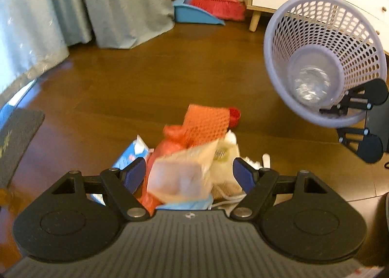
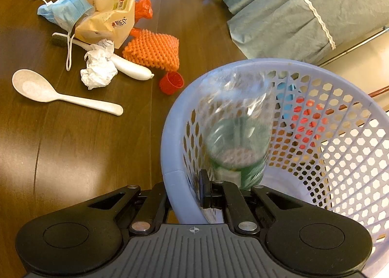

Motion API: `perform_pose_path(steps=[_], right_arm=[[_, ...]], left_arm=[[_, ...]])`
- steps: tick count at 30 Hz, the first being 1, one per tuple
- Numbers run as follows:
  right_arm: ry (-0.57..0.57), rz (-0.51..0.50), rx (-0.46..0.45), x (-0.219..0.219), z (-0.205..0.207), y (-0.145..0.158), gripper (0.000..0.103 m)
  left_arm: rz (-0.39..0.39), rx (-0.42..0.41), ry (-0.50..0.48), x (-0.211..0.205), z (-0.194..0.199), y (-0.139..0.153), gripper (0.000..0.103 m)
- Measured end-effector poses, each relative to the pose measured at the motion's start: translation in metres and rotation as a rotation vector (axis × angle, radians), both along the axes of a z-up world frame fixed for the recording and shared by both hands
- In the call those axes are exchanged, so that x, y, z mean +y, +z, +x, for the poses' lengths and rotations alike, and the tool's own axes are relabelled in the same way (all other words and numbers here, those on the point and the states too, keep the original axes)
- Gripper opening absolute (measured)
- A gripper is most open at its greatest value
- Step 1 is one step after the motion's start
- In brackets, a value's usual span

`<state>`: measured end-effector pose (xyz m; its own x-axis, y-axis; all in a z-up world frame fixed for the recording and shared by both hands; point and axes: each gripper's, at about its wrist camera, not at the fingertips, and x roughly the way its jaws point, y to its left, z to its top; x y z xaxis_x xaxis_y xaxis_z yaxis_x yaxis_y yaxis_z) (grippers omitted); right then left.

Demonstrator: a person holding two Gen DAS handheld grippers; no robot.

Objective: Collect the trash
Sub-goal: 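Lift the bottle with the left tool and release it into the basket, then grasp the blue face mask with the left tool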

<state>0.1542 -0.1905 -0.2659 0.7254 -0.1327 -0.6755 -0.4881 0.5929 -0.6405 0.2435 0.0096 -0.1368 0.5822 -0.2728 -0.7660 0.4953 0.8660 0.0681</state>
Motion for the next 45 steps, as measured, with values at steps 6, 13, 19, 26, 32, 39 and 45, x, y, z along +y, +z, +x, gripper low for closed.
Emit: perform_pose_path(steps=[6, 13, 19, 26, 32, 39, 45], right_arm=[[0.003, -0.005, 0.002, -0.001, 0.0, 0.0, 0.003], [0.008, -0.012, 0.005, -0.002, -0.002, -0.001, 0.003], [0.012, -0.021, 0.005, -0.002, -0.002, -0.003, 0.003], [0.006, -0.027, 0.004, -0.004, 0.0, -0.005, 0.003], [0.005, -0.03, 0.006, -0.004, 0.001, -0.005, 0.003], [0.002, -0.027, 0.006, -0.004, 0.003, -0.004, 0.003], [-0.003, -0.022, 0.005, -0.003, 0.002, -0.003, 0.003]], left_arm=[[0.017, 0.006, 0.014, 0.009, -0.022, -0.018, 0.075], [0.037, 0.039, 0.024, 0.016, -0.03, -0.047, 0.075], [0.102, 0.035, 0.001, 0.008, -0.03, -0.082, 0.068], [0.178, 0.038, -0.004, 0.01, -0.028, -0.104, 0.051], [0.186, 0.063, 0.005, 0.014, -0.026, -0.108, 0.03], [0.17, 0.083, 0.008, 0.018, -0.028, -0.103, 0.016], [0.16, 0.081, 0.013, 0.025, -0.039, -0.082, 0.009]])
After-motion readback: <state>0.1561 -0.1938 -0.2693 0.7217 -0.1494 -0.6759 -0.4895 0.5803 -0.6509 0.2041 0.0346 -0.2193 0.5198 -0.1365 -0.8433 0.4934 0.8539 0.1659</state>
